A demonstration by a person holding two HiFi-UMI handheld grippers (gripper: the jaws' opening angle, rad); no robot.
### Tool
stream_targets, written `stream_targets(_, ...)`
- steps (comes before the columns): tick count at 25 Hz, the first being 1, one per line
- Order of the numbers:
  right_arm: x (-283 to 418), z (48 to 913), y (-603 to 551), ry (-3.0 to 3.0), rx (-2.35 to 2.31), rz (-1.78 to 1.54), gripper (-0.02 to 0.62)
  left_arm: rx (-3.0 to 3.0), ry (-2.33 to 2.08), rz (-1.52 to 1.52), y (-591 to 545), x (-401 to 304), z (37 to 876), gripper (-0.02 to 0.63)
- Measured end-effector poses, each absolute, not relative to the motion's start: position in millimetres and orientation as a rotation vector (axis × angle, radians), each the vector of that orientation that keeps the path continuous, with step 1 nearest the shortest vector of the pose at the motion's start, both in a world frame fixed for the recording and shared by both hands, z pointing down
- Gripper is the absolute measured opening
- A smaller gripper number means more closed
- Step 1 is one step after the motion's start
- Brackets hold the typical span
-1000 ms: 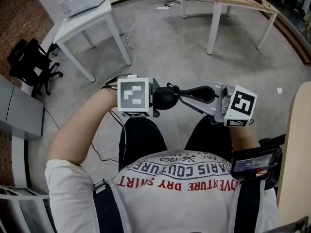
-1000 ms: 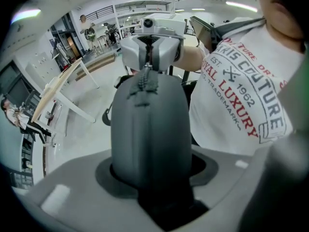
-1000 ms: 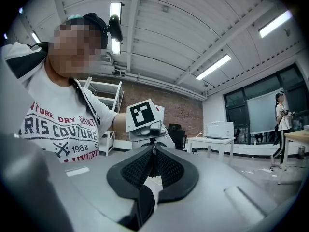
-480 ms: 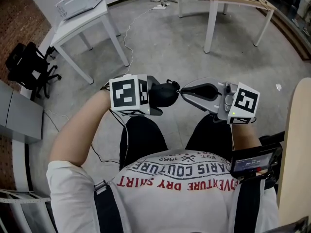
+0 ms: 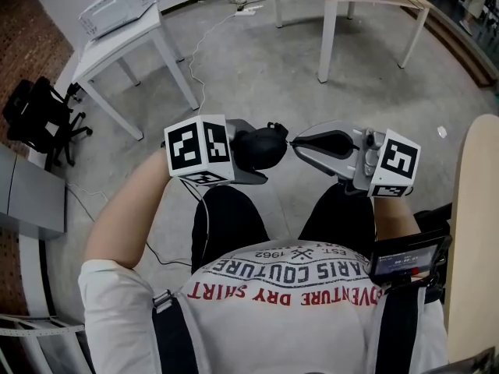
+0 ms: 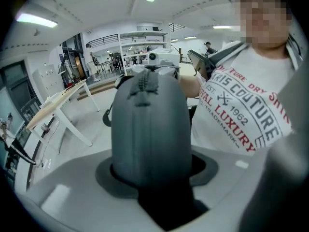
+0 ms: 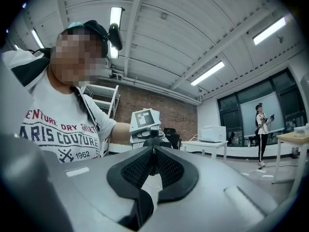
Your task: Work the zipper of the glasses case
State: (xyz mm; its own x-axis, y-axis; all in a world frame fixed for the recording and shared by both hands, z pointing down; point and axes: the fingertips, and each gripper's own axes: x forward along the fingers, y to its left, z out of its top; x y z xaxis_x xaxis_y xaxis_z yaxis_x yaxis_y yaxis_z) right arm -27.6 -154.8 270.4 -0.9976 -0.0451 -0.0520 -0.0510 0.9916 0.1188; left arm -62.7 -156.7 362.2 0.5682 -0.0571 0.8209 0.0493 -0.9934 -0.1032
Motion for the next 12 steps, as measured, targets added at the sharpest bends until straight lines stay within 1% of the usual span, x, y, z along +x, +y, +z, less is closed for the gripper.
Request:
stream_targets(9, -18.7, 269.2, -159.3, 3.062, -0.117, 0.176, 0.021, -2.821, -0.037, -1.131, -159.0, -42.8, 352.3, 0.245)
stream_targets(12, -14.6, 270.9, -160.7, 3.065, -0.127, 0.18, 0.021, -2.887, -0.044, -0.997, -158.9, -33.8, 348.2, 0.245)
